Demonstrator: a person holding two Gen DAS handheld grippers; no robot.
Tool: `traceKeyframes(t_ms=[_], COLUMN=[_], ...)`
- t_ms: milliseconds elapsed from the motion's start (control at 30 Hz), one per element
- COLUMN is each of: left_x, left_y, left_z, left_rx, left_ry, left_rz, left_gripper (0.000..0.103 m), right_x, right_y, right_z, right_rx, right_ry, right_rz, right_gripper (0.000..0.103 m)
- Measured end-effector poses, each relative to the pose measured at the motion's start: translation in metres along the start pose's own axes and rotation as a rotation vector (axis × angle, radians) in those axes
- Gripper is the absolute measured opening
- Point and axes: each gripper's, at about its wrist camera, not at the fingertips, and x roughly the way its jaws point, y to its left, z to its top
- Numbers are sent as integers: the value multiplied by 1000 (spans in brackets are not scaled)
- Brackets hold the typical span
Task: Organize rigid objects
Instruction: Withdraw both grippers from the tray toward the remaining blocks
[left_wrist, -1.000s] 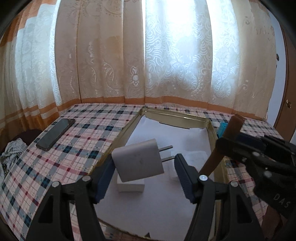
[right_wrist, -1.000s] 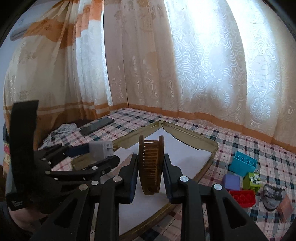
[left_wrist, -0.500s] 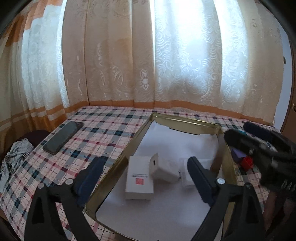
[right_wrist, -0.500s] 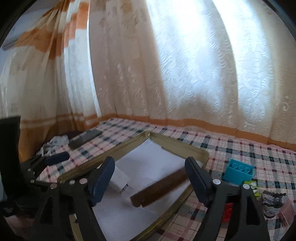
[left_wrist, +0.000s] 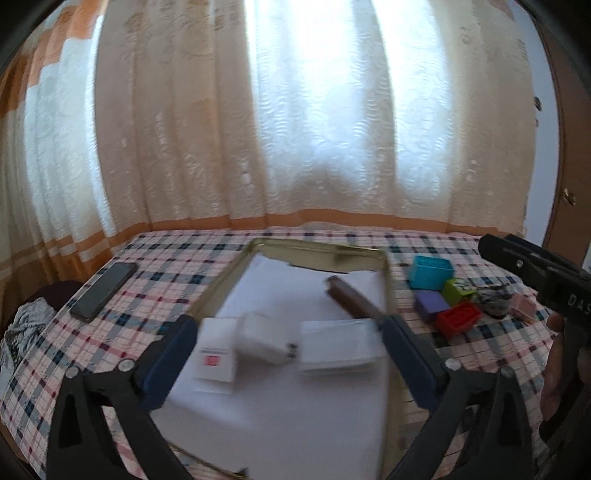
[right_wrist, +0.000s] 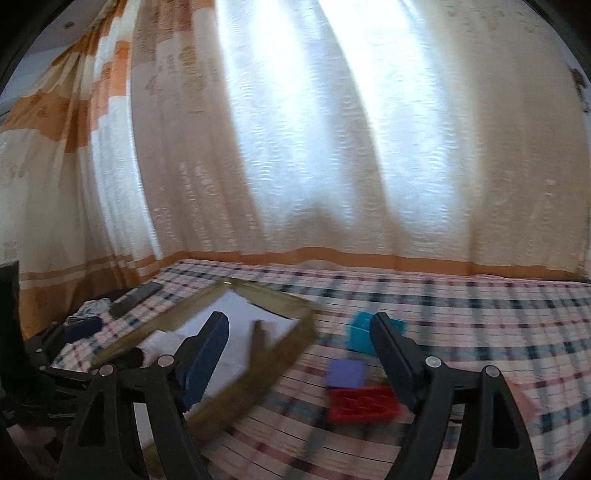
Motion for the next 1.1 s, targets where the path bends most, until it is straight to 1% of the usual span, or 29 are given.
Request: traceKeyframes(t_ms=[133, 233, 367, 500, 633, 667, 800, 1000, 1100], left_x=[1, 4, 13, 34, 52, 56, 78, 98, 100], left_y=[-35, -68, -105, -132, -152, -156, -169, -171, -172], left_z=[1, 1, 1, 2, 4, 5, 3, -5, -7], left_rx=[39, 87, 134, 138, 131, 130, 124, 94, 95], left_ry=[14, 26, 47, 104, 153, 163, 224, 298, 307], left_rz=[-52, -88, -126, -163, -191, -196, -213, -235, -241], left_gripper=[103, 103, 103, 103, 102, 103, 103, 102, 102], right_x=[-16, -26, -33, -33, -34, -34, -24, -2, 3], right_y=[-34, -60, -98, -136, -165, -168, -175, -157, -154], right_z=[-7, -12, -16, -22, -28, -30, -37, -50, -52], right_rx=[18, 32, 96, 169, 223, 224, 192, 60, 40], right_ry=[-2, -7, 1, 59, 114, 123, 213, 347, 374], right_rz=[-79, -136, -212, -295, -345, -354, -378, -345, -324], right_gripper=[81, 81, 81, 81, 81, 81, 81, 81, 81])
